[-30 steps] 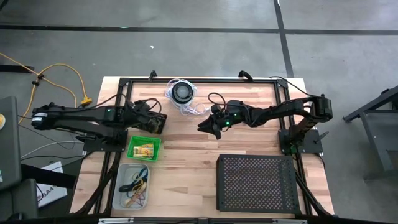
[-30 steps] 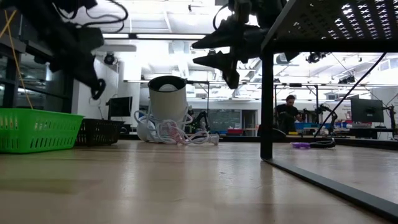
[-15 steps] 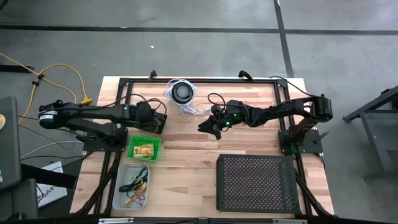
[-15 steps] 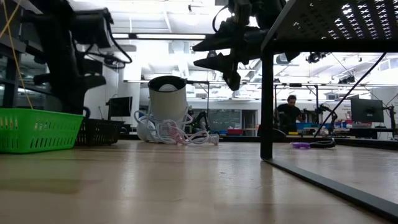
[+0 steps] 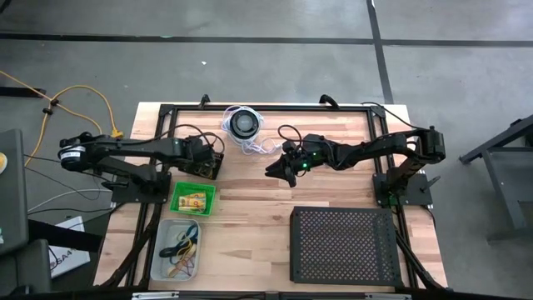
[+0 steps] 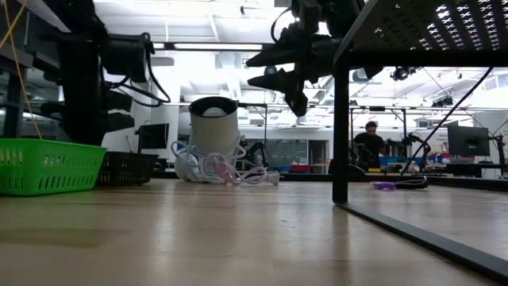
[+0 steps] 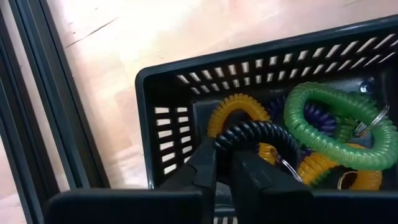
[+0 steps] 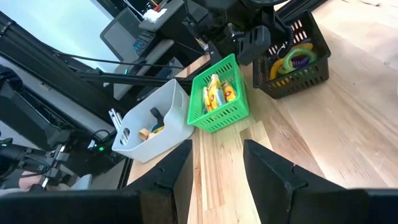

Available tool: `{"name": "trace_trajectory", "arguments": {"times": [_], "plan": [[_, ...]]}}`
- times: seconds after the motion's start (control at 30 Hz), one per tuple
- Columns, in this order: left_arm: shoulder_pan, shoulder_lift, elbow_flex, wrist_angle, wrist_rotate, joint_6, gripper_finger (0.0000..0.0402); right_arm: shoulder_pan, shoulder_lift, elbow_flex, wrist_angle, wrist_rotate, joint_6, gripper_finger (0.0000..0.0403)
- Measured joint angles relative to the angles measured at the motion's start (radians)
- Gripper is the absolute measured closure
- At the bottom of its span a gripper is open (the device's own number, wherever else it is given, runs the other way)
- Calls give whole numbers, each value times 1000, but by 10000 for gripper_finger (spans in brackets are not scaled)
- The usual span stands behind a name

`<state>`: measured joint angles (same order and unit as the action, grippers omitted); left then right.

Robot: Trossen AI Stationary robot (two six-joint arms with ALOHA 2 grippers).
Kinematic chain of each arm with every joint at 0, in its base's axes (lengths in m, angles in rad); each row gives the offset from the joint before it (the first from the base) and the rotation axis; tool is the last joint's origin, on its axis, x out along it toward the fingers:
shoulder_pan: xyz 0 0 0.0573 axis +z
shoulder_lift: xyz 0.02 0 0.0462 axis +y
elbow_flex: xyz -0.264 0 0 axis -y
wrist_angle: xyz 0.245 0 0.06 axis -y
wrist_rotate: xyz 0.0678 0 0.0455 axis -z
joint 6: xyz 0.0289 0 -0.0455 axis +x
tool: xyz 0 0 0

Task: Pick & Place Office Desk Supplies
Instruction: Put the black coil keychain into the black bin, then put the purple coil keychain into the black bin

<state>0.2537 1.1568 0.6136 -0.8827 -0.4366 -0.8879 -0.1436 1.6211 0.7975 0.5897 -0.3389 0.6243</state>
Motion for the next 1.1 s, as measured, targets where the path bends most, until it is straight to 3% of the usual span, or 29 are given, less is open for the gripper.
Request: {"name": "trace_trajectory", "arguments": {"times": [0.37,0.67,0.93,1.1], "plan": [[0,0,0,0,0,24,306,0,0,0,-2,0,0,274],[0,0,0,1,-4,30,296,0,0,0,-3,0,0,274],[-4,-76,110,21,-14,209,295,0,0,0,-3,0,0,274],[-58,-141,149,190,-6,386,295,0,0,0,-15,0,-29,274]]}}
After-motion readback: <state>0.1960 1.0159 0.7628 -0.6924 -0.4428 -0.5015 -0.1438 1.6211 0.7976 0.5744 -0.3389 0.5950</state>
